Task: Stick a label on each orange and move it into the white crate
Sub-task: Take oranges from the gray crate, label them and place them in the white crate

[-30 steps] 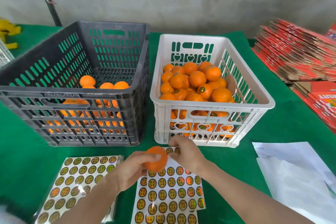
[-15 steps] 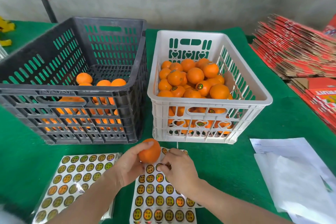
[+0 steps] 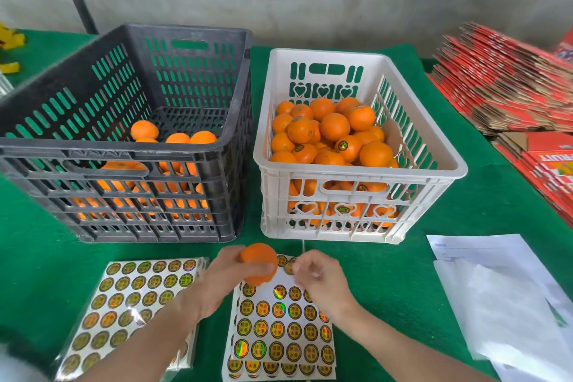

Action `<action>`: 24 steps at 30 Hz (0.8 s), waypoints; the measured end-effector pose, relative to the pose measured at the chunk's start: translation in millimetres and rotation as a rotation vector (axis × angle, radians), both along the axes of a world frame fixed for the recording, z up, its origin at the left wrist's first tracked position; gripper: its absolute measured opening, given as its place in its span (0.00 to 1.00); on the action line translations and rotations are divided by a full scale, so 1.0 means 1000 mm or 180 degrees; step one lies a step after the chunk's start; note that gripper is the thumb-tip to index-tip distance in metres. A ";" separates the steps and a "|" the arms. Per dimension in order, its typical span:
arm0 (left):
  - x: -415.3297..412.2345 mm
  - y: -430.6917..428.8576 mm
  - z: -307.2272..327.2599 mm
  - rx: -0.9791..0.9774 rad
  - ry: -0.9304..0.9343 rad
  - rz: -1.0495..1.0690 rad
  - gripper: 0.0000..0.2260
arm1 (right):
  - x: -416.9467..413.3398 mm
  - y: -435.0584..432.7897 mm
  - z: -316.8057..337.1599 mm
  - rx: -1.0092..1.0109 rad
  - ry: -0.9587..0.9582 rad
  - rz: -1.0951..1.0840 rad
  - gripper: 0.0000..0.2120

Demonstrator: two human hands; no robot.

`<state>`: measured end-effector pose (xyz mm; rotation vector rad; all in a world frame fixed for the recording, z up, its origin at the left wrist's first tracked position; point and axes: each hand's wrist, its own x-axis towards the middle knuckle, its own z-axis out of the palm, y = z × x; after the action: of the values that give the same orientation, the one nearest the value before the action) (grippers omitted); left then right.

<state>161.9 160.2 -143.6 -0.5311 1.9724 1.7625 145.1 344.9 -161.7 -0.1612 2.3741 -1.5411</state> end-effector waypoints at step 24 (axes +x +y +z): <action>-0.003 0.016 0.034 0.2580 -0.0108 0.0606 0.30 | -0.009 -0.018 0.076 0.0452 0.1224 0.0679 0.09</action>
<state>159.3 176.2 -109.9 -0.4553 1.0453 2.4234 136.1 327.1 -85.4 -0.7113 2.6365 -1.3320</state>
